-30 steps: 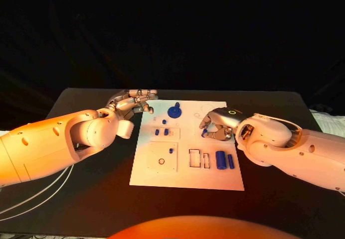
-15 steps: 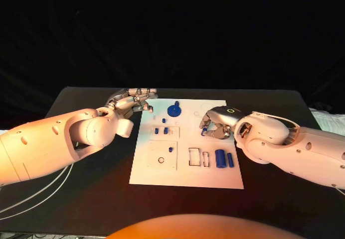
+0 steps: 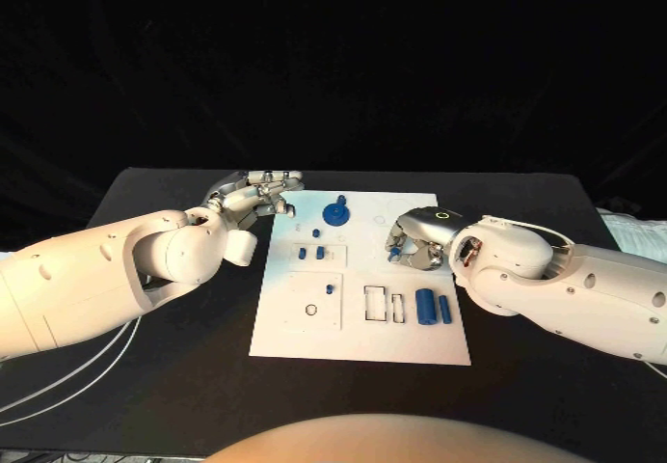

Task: Assemble the parts on the task board

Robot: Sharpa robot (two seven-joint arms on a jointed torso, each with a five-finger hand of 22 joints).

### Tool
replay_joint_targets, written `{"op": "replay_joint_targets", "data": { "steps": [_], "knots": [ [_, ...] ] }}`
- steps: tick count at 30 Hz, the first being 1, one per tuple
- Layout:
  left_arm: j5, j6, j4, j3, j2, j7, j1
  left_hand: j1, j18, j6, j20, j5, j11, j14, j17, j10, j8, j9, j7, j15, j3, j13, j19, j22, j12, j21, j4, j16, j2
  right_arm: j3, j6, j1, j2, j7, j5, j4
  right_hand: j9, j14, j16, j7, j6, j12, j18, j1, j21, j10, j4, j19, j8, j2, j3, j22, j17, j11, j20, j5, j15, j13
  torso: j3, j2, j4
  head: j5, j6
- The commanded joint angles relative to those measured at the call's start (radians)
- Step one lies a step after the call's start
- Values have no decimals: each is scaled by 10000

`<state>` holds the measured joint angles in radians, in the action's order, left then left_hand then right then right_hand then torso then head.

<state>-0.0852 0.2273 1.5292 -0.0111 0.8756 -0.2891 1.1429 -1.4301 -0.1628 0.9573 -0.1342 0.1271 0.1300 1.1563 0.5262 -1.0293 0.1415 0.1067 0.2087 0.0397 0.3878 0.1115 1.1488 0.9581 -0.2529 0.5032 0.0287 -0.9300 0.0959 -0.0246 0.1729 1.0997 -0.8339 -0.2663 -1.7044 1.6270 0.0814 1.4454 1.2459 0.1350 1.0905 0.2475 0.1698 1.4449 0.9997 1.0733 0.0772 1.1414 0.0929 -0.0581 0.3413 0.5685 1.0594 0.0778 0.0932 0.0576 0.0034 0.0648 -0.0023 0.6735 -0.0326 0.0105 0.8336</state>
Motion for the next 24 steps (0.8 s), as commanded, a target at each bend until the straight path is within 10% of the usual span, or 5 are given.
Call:
{"op": "replay_joint_targets", "data": {
  "steps": [1, 7, 17, 24],
  "knots": [
    [22, -159, 8, 5, -25, -34, -3, 20, -179, -73, -24, -15, 17, -66, -14, 72, 58, -9, -8, 15, -54, 17, -80, -16, -33, -36, 1, 11, -77, -34, -593, -61, 20, -158, -62, -19, 15, 84, 73, -20, 94, 42, 30, -87, 51, 109, 1, 92, 74, 2, 76, 35, 19, 9, 13, -41, -28, 4, -1, 5, 4, -3, 19],
    [30, -160, 3, 5, -28, -30, -4, 35, -179, -85, -29, -13, 19, -70, -18, 89, 66, -9, -6, 19, -61, 18, -83, -19, -45, -42, 9, 6, -88, -37, -174, -91, 1, -85, -69, 19, 60, 216, 264, -58, 300, 156, -52, 64, 390, 477, -128, 388, 181, 90, 255, 548, 271, -89, -12, -42, -127, 39, 1, -1, -4, -2, 24],
    [40, -177, -12, 5, -39, -54, -22, 51, -179, -97, -33, -9, 22, -75, -21, 104, 72, -9, -3, 22, -67, 19, -86, -23, -56, -47, 18, 2, -101, 1, 2405, -124, 32, 635, 229, -12, 110, 441, 621, -81, 442, 214, -176, 151, 914, 926, -259, 839, 281, 242, 571, 1313, 795, -196, -79, -66, -251, 65, 6, -1, 2, 10, 21],
    [41, -169, -58, 5, -55, -57, -38, 56, -179, -103, -34, -8, 23, -77, -23, 112, 77, -8, -3, 23, -69, 19, -87, -25, -63, -49, 20, 0, -106, 85, 2836, -46, -40, 1026, 1348, 102, 108, 437, 578, -68, 414, 191, -170, 140, 913, 938, -276, 844, 270, 221, 618, 1293, 729, -192, -94, -32, -256, 62, -10, -22, 2, 8, -15]
  ]
}}
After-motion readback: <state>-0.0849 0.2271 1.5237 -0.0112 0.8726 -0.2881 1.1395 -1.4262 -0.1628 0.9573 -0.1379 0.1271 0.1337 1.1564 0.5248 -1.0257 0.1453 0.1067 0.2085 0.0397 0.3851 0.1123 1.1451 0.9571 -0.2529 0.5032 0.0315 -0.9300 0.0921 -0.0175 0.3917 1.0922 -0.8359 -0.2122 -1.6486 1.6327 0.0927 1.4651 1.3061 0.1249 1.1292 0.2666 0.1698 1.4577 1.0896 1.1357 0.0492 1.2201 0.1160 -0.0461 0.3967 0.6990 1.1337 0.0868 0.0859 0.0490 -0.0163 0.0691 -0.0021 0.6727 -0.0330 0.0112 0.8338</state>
